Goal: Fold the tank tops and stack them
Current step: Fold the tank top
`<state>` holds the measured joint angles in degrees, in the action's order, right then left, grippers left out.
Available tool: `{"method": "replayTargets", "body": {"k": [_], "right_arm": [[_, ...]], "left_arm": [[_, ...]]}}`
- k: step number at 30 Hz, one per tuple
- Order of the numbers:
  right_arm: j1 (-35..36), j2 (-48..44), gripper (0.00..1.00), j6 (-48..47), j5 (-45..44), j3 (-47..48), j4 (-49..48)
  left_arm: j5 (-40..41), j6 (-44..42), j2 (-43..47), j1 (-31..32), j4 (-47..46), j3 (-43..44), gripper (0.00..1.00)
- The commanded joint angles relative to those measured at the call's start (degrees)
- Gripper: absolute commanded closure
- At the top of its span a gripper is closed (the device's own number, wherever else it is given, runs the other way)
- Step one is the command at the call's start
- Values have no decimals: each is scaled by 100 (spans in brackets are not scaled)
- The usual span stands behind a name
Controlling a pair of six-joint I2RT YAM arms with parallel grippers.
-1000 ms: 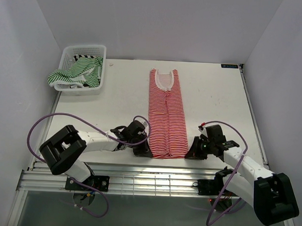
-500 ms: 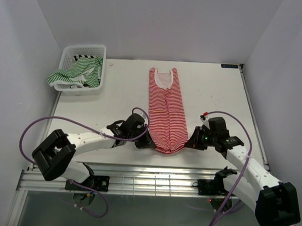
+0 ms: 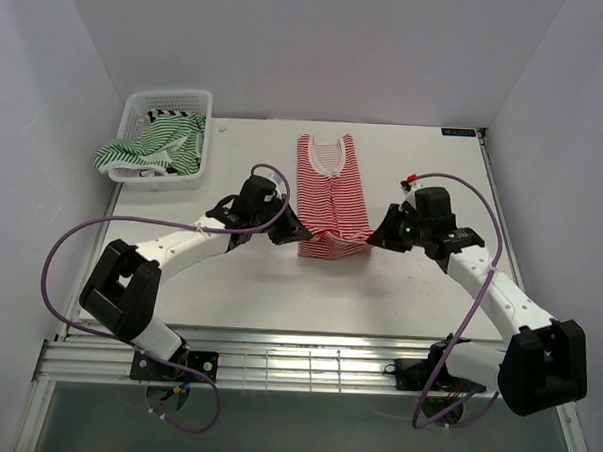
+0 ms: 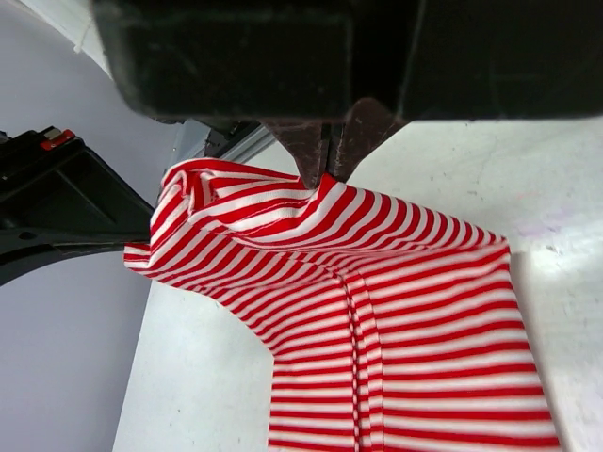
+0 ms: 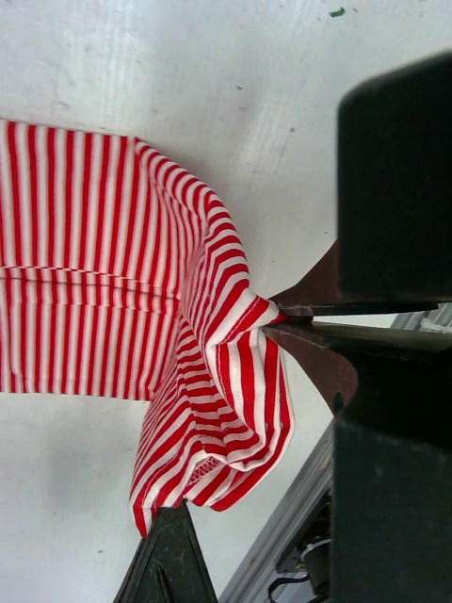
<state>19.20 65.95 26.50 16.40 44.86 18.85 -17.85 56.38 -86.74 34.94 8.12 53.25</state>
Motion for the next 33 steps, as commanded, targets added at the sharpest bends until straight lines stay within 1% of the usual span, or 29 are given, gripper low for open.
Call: {"method": "replayTargets", "body": {"k": [1, 8, 16, 21, 28, 33], "right_arm": [[-144, 400, 92, -119, -120, 558, -434], [-382, 1454, 92, -233, 231, 1454, -821], [-540, 2623, 92, -382, 504, 2315, -997], [-602, 3177, 92, -391, 680, 2624, -1068], [-716, 3661, 92, -400, 750, 2896, -1217], [-804, 4038, 92, -453, 899, 3063, -1226]], "left_arm": [[-271, -346, -325, -285, 137, 640, 100], [-614, -575, -1222, -856, 146, 1546, 100], [-817, -971, -2145, -1103, 190, 2478, 100], [-993, -1076, -2645, -1200, 181, 2883, 100], [-984, -1252, -3181, -1279, 357, 3392, 100], [-984, -1252, -3411, -1332, 436, 3534, 100]]}}
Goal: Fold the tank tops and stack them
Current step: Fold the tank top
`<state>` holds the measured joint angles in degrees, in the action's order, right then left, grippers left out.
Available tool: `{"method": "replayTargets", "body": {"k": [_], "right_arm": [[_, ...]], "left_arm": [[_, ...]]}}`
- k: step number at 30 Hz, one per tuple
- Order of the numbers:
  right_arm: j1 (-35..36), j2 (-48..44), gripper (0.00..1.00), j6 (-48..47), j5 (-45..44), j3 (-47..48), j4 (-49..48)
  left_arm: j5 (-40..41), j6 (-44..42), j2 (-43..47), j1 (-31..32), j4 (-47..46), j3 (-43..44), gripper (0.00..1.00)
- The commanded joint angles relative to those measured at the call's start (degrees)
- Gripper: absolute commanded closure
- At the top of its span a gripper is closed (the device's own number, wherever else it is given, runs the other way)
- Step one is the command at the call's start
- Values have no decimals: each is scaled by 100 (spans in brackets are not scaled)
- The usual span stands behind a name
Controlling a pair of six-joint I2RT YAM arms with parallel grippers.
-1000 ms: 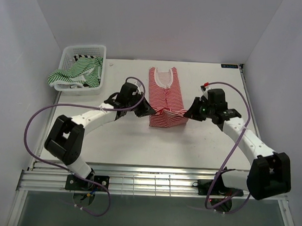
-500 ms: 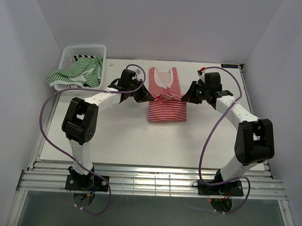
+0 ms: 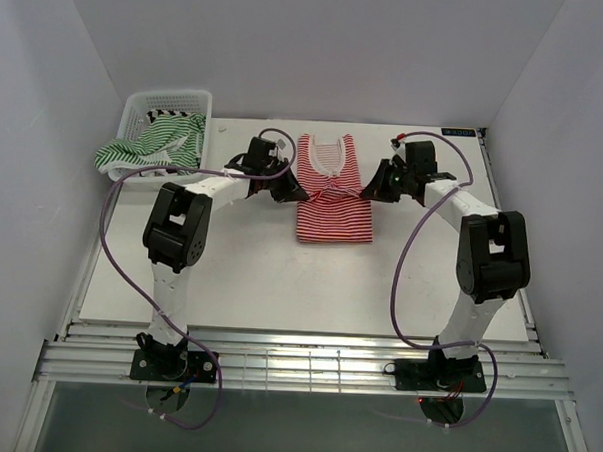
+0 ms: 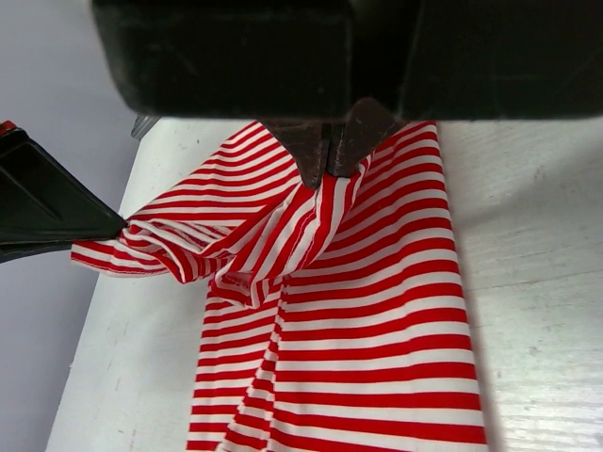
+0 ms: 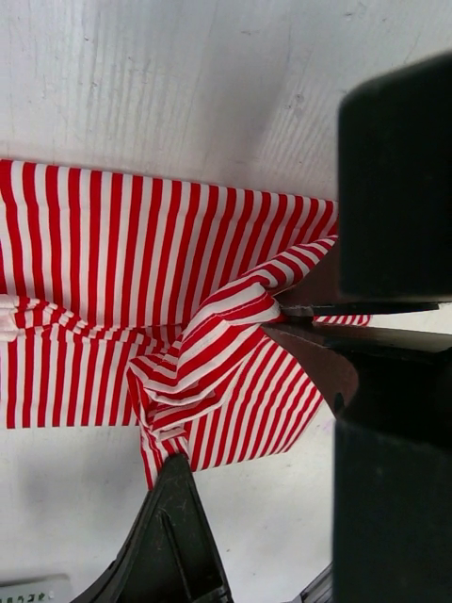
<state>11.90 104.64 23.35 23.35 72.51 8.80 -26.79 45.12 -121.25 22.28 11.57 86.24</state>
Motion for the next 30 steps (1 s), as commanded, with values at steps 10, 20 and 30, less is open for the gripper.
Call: {"method": "replayTargets", "body": {"k": [10, 20, 30], "right_arm": [[-170, 750, 92, -208, 442, 650, -300], [-241, 1120, 92, -173, 582, 861, -458], [-311, 1630, 59, -112, 1145, 1327, -484]], "left_arm": [[95, -285, -214, -101, 117, 517, 100], [183, -215, -426, -198, 101, 640, 100], [95, -302, -487, -207, 117, 868, 66]]}}
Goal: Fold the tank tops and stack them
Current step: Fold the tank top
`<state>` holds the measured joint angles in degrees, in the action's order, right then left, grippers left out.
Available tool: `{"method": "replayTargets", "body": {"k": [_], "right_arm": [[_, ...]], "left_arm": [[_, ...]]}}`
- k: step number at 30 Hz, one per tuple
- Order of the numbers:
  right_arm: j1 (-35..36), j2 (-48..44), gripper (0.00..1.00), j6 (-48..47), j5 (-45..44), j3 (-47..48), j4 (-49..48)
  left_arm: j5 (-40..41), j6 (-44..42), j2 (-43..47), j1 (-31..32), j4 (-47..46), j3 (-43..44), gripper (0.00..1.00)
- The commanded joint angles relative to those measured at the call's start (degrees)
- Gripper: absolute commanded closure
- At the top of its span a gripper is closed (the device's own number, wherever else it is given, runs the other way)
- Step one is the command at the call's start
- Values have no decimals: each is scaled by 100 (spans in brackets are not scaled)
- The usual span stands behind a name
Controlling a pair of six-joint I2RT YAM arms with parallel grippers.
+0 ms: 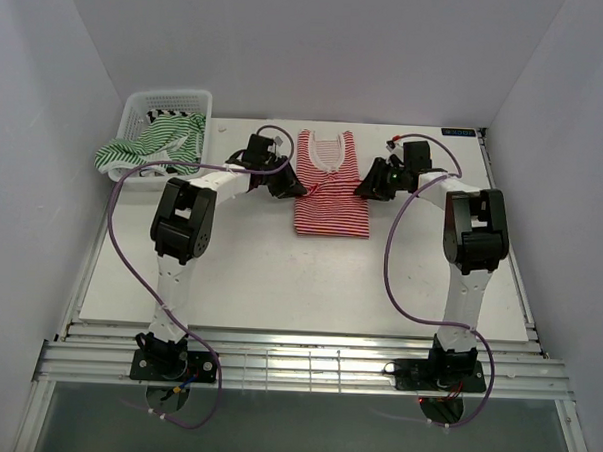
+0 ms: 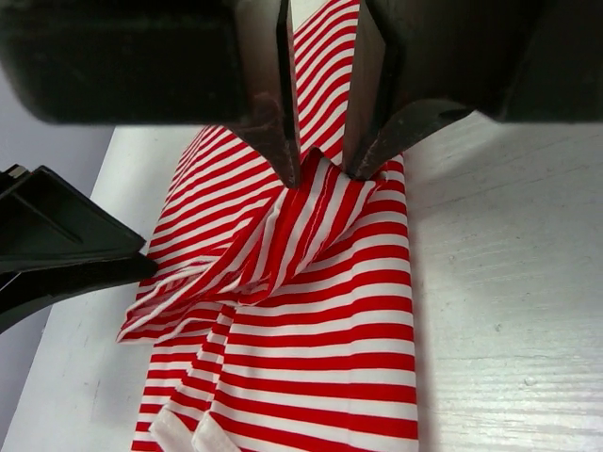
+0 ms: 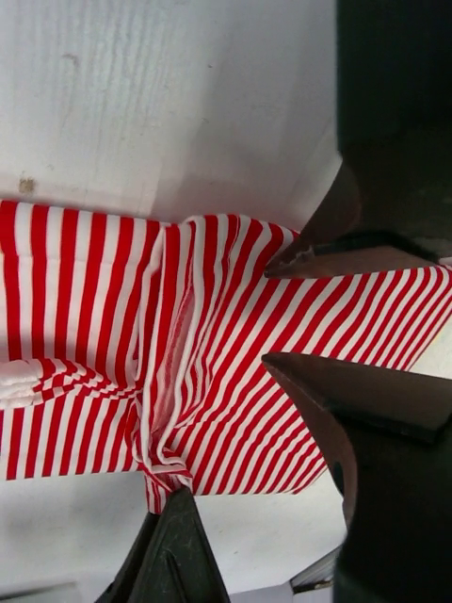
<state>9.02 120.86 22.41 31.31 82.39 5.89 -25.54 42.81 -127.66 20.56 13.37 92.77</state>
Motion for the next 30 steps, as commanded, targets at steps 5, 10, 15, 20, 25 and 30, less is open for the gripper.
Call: {"method": "replayTargets", "body": {"k": [5, 10, 15, 20, 25, 30], "right_arm": [[-23, -228, 41, -9, 402, 558, -185], [-23, -642, 33, -44, 542, 340, -106], [-23, -1529, 10, -123, 490, -721, -123], [-23, -2442, 10, -132, 288, -1839, -176], [-23, -2822, 10, -167, 244, -2831, -229], [-23, -2752, 7, -237, 165, -3097, -238]], "left_arm": [[-127, 0, 416, -34, -352, 110, 29], [-171, 43, 952, 1, -466, -171, 2], [66, -9, 1620, 106, -405, -821, 2], [303, -88, 2323, 291, -204, -1786, 2], [444, -71, 2631, 493, -124, -2605, 2], [620, 26, 2580, 502, -255, -3063, 2]]}}
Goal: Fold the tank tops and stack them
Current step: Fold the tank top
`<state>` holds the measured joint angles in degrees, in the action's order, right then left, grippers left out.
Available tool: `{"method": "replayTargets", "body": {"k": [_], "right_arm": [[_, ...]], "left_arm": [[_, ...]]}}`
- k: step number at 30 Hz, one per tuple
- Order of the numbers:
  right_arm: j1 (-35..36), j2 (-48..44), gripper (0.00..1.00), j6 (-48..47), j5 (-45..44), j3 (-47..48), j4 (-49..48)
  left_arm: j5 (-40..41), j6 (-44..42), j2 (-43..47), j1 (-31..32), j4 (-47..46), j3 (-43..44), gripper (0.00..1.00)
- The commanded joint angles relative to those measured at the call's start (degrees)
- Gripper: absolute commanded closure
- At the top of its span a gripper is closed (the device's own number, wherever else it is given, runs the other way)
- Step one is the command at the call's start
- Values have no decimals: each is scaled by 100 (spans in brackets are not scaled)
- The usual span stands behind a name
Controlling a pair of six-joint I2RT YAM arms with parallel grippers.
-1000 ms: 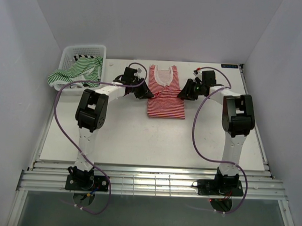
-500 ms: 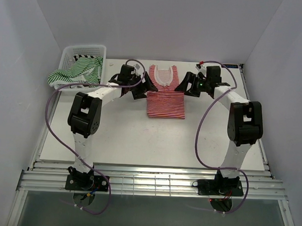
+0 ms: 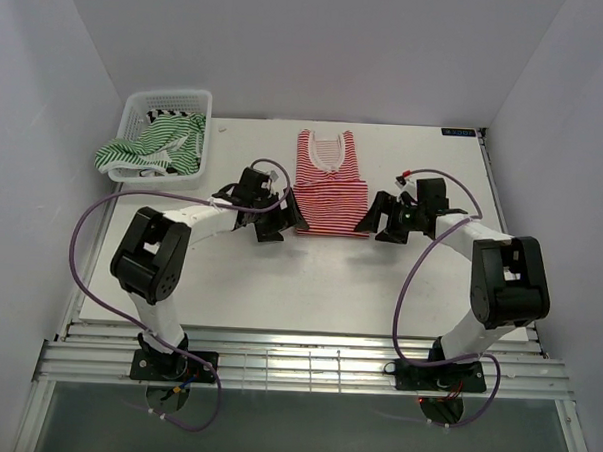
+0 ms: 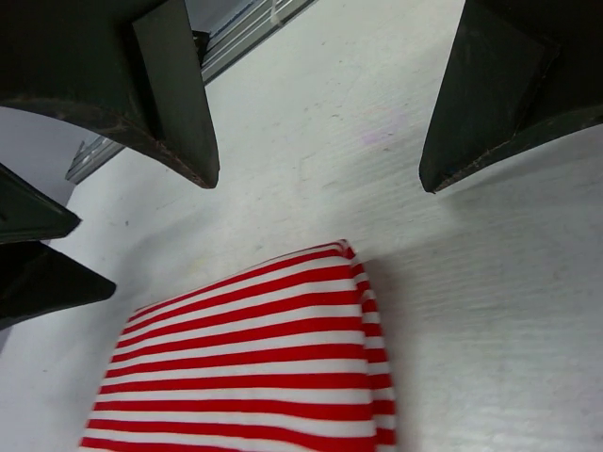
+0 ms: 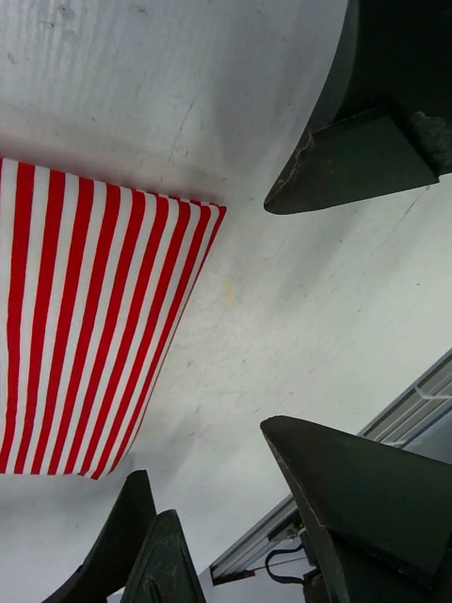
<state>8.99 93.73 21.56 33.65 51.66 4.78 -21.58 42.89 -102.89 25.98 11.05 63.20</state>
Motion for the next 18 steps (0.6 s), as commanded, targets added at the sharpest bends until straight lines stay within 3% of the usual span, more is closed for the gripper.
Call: {"method": "replayTargets", "body": {"k": [1, 5, 9, 15, 18], "right_arm": [[-12, 4, 6, -170, -121, -7, -91], [-21, 390, 2, -223, -192, 125, -38], [-21, 619, 0, -214, -324, 204, -47], [-21, 883, 20, -144, -491, 292, -56], [-38, 962, 32, -109, -544, 292, -56]], "left_arm": [[225, 26, 50, -31, -33, -97, 2], [207, 44, -231, -40, -199, -89, 3], [128, 52, -547, -31, -270, -18, 12], [58, 26, -934, -31, -323, 175, 28], [67, -18, -1066, -40, -279, 254, 49]]}}
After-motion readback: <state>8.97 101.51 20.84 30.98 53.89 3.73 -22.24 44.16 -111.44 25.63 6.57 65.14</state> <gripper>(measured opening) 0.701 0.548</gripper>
